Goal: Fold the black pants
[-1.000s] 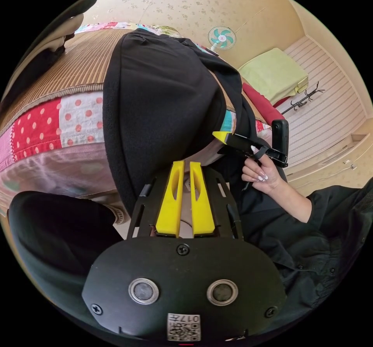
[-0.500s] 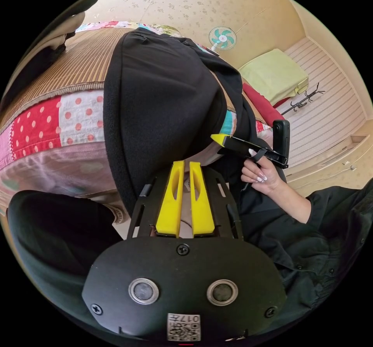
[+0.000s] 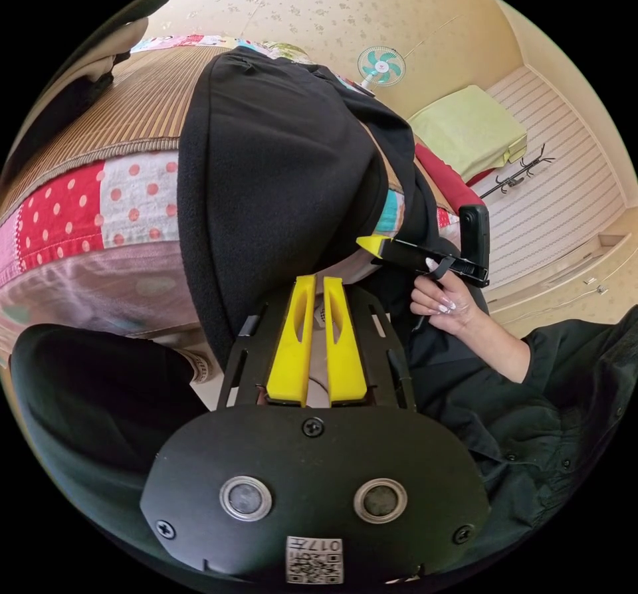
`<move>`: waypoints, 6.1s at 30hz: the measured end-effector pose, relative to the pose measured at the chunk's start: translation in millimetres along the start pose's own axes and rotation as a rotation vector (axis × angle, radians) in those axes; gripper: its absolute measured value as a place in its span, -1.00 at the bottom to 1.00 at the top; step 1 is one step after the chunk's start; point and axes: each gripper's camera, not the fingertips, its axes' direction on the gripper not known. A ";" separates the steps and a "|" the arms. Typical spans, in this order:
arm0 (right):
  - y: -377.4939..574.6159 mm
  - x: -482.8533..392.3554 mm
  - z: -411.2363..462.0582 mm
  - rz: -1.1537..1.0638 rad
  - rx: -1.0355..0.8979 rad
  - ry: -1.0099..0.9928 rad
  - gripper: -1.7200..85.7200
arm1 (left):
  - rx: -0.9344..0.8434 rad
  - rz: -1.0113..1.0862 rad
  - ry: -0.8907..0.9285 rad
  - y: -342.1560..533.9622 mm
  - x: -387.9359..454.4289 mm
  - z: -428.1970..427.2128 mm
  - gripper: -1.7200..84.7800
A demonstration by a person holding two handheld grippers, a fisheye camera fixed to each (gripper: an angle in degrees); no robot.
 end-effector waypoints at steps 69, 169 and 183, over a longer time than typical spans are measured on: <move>-115.8 -90.6 21.3 -0.150 -0.124 0.286 -0.92 | 0.279 -0.052 -0.021 46.9 16.2 10.0 -0.98; -469.8 465.5 100.9 0.246 0.077 0.049 -0.68 | -0.020 0.225 0.730 -31.7 47.2 71.0 -0.97; -370.0 488.1 -33.9 0.430 0.070 0.810 -0.65 | 0.005 0.238 0.656 -24.4 67.6 54.7 -0.97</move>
